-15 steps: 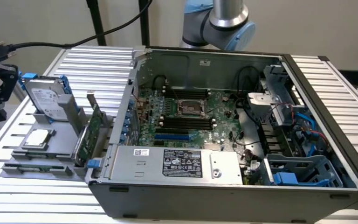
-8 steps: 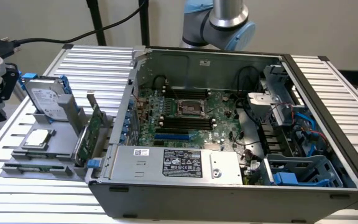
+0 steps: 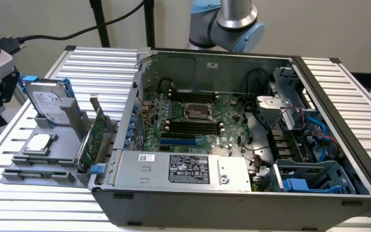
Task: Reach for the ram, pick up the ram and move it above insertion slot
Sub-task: 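Pick up the ram and move it above insertion slot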
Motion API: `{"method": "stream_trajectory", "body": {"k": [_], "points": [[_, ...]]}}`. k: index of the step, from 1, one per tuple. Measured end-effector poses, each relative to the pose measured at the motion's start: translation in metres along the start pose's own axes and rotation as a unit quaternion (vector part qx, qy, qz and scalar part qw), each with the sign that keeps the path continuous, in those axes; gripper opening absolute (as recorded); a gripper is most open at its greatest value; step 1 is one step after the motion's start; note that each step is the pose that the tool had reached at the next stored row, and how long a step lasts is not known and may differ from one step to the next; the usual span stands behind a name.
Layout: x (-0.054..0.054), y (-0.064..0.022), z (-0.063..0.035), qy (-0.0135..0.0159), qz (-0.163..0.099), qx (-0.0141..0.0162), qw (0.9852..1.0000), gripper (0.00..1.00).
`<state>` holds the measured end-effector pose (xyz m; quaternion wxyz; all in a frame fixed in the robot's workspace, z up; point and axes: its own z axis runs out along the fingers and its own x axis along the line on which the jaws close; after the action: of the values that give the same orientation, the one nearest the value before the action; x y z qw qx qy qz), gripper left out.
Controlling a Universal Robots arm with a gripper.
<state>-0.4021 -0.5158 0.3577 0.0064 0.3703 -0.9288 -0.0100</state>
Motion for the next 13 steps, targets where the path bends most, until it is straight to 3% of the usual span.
{"method": "stream_trajectory", "body": {"k": [6, 10, 13], "points": [[0.0000, 0.0001, 0.0007, 0.0012, -0.054, 0.0002, 0.9985, 0.11], [0.0000, 0.0000, 0.0013, 0.0021, -0.091, 0.0004, 0.9959, 0.11], [0.0000, 0.0000, 0.0020, 0.0026, -0.118, 0.0005, 0.9930, 0.11]]}}
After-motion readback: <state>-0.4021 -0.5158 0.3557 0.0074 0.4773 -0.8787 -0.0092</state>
